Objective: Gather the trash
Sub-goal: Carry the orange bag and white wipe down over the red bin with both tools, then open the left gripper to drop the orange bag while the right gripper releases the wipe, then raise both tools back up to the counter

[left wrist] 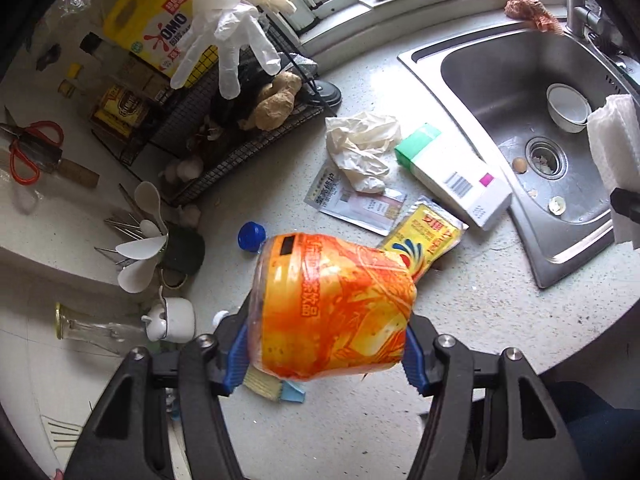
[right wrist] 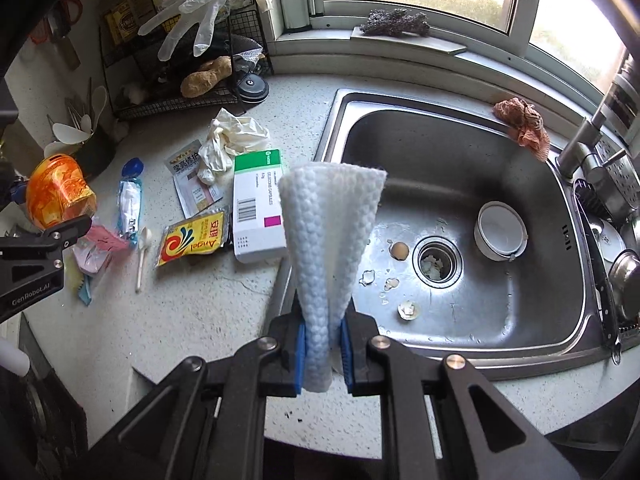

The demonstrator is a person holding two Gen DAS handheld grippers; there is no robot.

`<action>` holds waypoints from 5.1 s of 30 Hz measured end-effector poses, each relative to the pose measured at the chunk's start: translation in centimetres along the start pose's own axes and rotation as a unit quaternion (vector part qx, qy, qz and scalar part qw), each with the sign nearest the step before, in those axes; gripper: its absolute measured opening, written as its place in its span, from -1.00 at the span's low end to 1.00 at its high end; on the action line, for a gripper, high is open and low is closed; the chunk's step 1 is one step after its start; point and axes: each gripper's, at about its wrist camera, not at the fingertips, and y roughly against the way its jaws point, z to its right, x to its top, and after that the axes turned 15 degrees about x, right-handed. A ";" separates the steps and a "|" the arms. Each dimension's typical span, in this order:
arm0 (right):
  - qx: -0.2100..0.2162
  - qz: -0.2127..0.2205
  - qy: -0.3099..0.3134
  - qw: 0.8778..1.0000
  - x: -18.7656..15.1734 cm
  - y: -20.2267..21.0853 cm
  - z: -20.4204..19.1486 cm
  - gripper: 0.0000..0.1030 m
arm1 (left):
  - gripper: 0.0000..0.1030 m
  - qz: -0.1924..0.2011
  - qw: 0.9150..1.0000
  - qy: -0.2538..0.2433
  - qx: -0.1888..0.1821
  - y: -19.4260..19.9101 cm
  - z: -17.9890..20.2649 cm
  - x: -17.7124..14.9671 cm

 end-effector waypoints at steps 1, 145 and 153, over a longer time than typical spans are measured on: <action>0.004 0.004 0.003 1.000 -0.6 0.7 0.2 -0.74 | 0.15 0.001 1.000 0.005 0.004 1.1 0.5 -0.5; 0.040 -0.121 -0.005 0.992 -30.4 -5.9 8.4 0.46 | 0.73 -0.037 0.956 0.112 -0.269 2.7 29.7 -25.3; 0.056 -0.056 0.041 0.996 -23.3 6.5 4.2 0.46 | 0.73 0.045 0.957 0.183 -0.219 12.8 18.3 -21.0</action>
